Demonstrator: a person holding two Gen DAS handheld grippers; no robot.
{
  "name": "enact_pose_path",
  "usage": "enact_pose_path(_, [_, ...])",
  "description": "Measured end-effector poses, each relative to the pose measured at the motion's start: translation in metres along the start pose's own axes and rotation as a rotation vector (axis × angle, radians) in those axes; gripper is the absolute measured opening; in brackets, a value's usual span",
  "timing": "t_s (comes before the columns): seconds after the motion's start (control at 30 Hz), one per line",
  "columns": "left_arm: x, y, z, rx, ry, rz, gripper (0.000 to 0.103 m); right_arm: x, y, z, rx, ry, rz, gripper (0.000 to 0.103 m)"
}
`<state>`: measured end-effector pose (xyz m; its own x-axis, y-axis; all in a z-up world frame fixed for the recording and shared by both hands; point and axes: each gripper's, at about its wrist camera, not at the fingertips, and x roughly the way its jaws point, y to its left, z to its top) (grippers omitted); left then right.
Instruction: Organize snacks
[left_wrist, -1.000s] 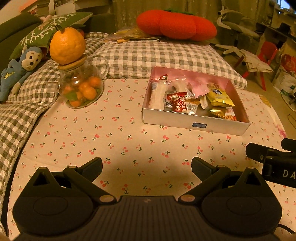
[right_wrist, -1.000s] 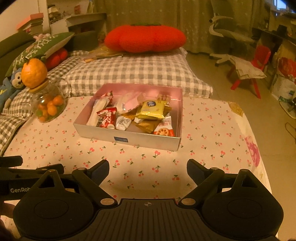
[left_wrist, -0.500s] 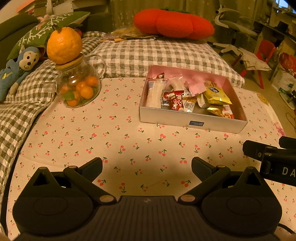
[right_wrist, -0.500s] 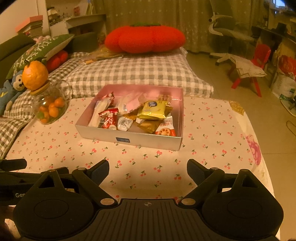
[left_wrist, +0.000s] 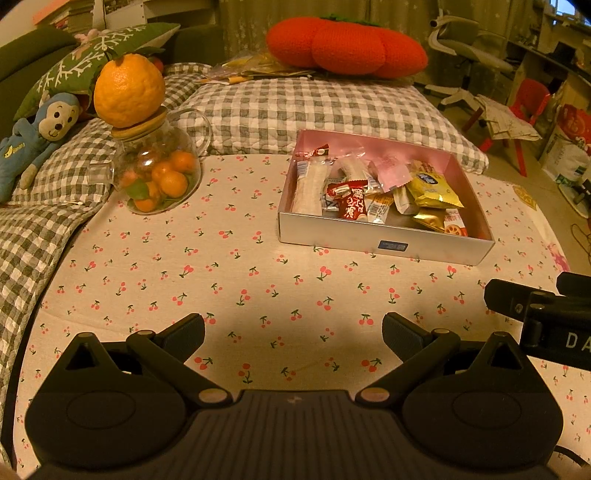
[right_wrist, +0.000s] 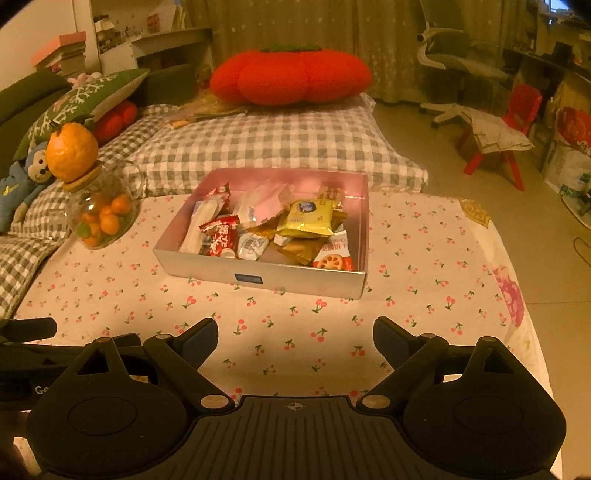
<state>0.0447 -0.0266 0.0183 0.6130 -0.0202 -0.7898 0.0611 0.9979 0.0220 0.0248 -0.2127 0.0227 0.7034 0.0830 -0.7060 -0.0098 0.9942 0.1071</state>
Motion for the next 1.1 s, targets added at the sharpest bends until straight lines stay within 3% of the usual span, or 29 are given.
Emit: enact_pose_path(1.1, [-0.0011, -0.0007, -0.0001, 0.005, 0.002, 0.01, 0.102, 0.0008, 0.0013, -0.0007, 0.0, 0.012, 0.004, 0.093])
